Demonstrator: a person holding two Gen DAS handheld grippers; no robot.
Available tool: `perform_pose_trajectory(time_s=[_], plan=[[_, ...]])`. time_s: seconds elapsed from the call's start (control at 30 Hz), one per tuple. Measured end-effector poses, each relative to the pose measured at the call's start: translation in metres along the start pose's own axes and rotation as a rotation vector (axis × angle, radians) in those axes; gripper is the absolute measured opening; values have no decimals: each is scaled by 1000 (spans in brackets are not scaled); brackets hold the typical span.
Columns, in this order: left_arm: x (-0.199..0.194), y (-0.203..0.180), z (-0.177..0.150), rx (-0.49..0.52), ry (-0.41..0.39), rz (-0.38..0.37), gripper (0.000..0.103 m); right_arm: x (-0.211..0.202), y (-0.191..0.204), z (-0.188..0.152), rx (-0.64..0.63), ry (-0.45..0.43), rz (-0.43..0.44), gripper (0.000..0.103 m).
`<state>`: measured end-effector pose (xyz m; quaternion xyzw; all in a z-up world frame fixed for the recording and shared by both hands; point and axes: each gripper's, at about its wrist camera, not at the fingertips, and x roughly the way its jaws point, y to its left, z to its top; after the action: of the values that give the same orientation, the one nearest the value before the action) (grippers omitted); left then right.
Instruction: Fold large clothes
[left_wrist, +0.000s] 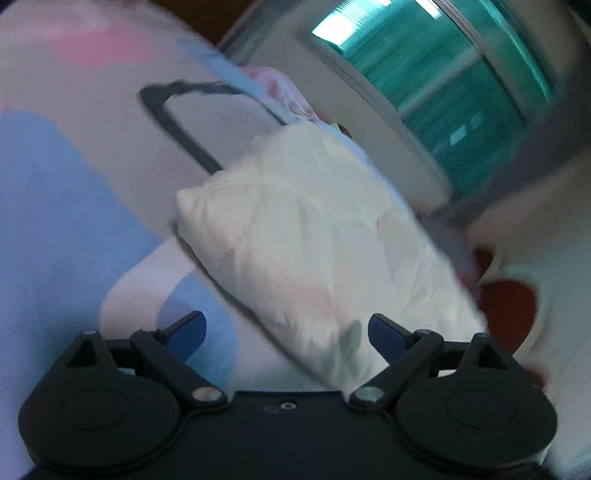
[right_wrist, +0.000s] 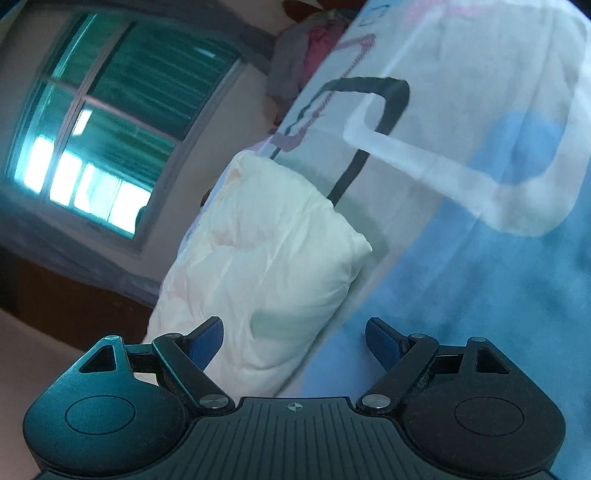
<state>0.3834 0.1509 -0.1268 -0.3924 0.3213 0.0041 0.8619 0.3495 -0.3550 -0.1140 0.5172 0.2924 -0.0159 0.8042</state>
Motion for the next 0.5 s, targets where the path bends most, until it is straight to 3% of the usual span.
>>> perform_pose_trajectory(time_s=[0.1, 0.23, 0.5], plan=[[8, 11, 9, -78, -16, -42, 89, 5, 1, 2, 33, -16, 0, 83], [25, 17, 24, -109, -12, -62, 78, 17, 3, 7, 65, -34, -1, 83], [47, 18, 43, -117, -15, -68, 76, 40, 10, 19, 64, -56, -28, 83]])
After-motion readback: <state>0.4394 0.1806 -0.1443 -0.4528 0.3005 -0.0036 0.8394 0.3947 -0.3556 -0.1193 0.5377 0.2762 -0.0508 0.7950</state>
